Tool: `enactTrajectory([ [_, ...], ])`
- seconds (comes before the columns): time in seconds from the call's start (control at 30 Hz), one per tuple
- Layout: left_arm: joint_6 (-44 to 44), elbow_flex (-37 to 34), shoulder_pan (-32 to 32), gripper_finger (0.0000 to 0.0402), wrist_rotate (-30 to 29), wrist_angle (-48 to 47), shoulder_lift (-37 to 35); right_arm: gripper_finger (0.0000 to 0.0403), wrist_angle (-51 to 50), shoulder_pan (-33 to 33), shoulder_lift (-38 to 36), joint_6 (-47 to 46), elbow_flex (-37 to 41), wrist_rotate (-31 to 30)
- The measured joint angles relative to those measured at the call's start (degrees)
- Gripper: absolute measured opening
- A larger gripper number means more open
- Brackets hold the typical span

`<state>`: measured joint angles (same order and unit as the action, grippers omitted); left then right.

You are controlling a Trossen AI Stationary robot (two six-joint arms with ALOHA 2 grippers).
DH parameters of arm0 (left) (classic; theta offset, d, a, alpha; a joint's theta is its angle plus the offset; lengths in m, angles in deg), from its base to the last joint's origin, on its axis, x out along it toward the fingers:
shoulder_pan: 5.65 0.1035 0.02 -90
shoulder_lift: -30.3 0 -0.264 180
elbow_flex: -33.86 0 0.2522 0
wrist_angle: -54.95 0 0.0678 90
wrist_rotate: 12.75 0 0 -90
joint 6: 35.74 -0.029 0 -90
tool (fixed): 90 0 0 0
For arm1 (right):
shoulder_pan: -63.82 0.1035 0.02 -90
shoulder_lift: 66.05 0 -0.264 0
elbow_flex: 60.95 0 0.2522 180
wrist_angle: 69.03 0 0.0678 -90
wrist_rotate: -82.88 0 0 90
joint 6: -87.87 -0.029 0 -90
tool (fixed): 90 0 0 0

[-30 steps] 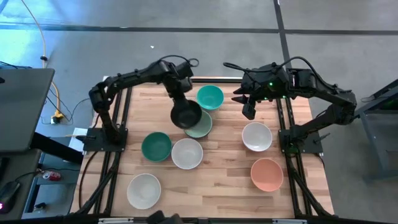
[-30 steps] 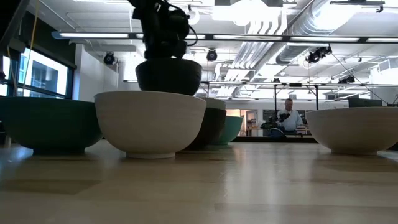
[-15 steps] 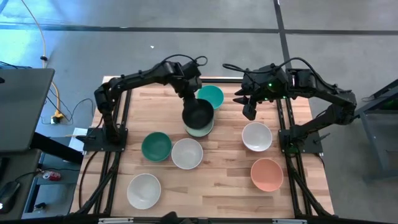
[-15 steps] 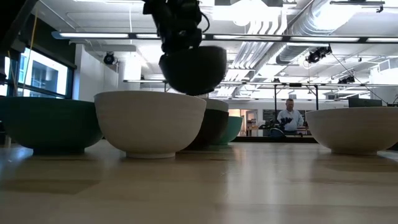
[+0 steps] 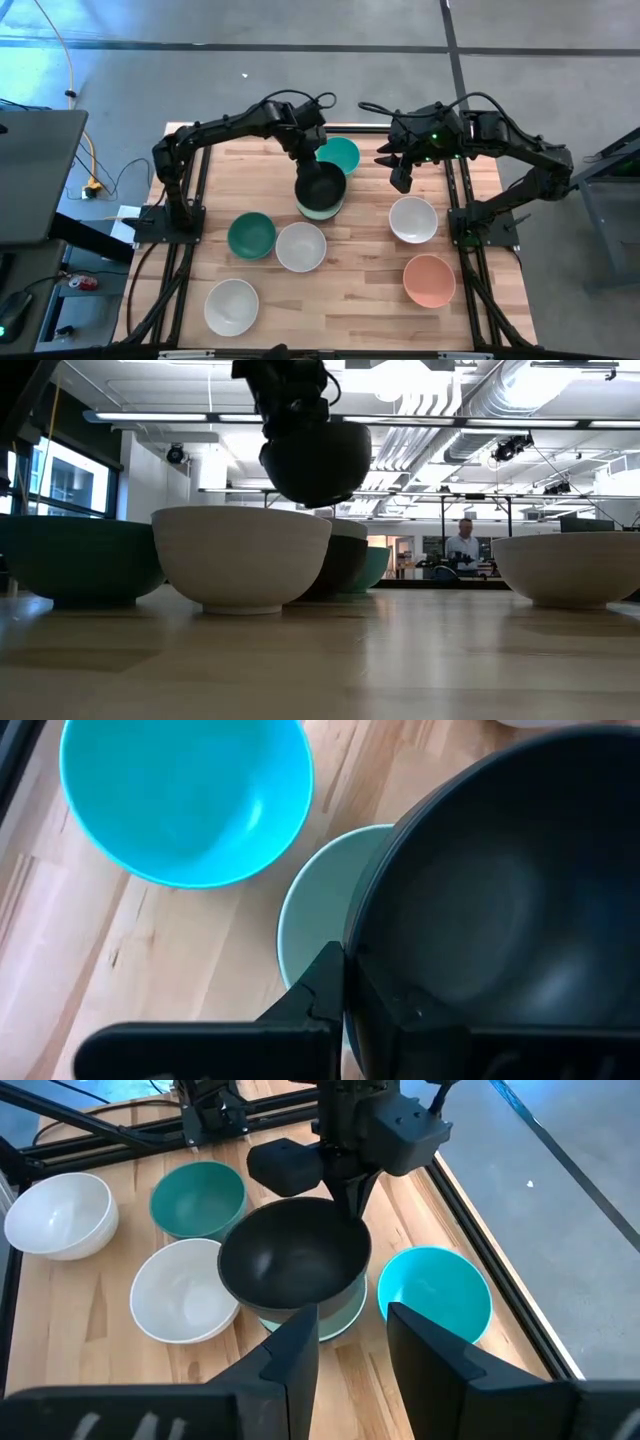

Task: Nest bowls inside each other
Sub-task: Stack the black bowl on top of the light green bowl

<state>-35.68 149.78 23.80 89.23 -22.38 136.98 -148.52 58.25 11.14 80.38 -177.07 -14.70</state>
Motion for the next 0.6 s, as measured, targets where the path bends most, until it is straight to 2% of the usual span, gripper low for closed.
enactTrajectory([
  [0.4,0.8,0.1,-1.9,0.0000,-1.3,0.4,5.7,0.0114,-0.4,0.6,0.0,-1.5,0.0,0.0],
  [0.6,-0.3,0.1,-1.8,0.0000,-3.9,-0.5,7.5,0.0114,-1.2,2.5,0.0,-2.4,0.0,0.0],
])
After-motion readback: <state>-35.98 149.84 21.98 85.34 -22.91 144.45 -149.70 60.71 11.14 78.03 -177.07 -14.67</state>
